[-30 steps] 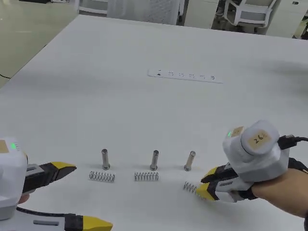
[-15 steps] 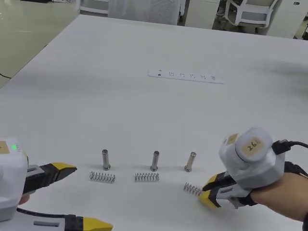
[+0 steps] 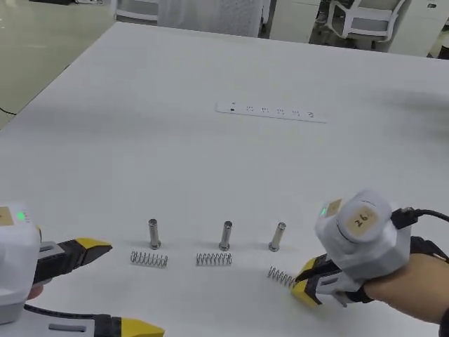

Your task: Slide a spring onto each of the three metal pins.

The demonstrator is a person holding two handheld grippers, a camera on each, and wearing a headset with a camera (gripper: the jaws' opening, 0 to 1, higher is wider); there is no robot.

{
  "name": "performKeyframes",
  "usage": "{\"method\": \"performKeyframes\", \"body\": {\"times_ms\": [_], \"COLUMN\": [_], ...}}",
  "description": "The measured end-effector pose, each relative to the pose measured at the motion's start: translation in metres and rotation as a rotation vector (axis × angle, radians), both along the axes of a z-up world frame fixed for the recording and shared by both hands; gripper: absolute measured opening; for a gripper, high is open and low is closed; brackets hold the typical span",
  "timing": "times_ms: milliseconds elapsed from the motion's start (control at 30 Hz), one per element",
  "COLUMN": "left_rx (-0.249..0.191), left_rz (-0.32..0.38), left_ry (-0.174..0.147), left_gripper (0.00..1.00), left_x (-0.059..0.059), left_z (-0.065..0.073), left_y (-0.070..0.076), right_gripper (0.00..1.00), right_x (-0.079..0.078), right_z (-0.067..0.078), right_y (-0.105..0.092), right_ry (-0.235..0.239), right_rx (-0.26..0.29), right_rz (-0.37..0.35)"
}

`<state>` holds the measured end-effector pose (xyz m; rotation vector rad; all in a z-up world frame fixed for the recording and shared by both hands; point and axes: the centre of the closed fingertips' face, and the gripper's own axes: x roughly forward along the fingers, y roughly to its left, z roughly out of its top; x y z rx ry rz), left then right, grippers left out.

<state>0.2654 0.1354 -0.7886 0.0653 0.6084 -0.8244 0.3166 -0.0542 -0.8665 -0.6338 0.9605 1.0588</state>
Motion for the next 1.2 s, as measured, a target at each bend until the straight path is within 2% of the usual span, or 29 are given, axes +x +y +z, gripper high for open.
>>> {"method": "performKeyframes", "body": {"times_ms": [267, 633, 833, 1200], "left_rx": [0.003, 0.004, 0.023, -0.011], "left_rz": [-0.006, -0.022, -0.065, -0.174], "left_ry": [-0.002, -0.003, -0.008, -0.035], "left_gripper": [0.8, 0.79, 0.78, 0.75], "left_x": [0.0, -0.001, 0.001, 0.008], "left_z": [0.0, 0.001, 0.0, 0.017], "left_y": [0.0, -0.002, -0.007, -0.019], "right_gripper": [0.07, 0.07, 0.07, 0.07], "right_x": [0.0, -0.001, -0.002, -0.004], "right_z": [0.0, 0.013, 0.02, 0.035], "right_y": [-0.001, 0.005, 0.01, 0.021], "right_ry": [-0.008, 0.002, -0.001, -0.013], "right_rx": [-0.014, 0.009, 0.011, 0.009], "right_rz": [0.001, -0.001, 0.012, 0.061]}}
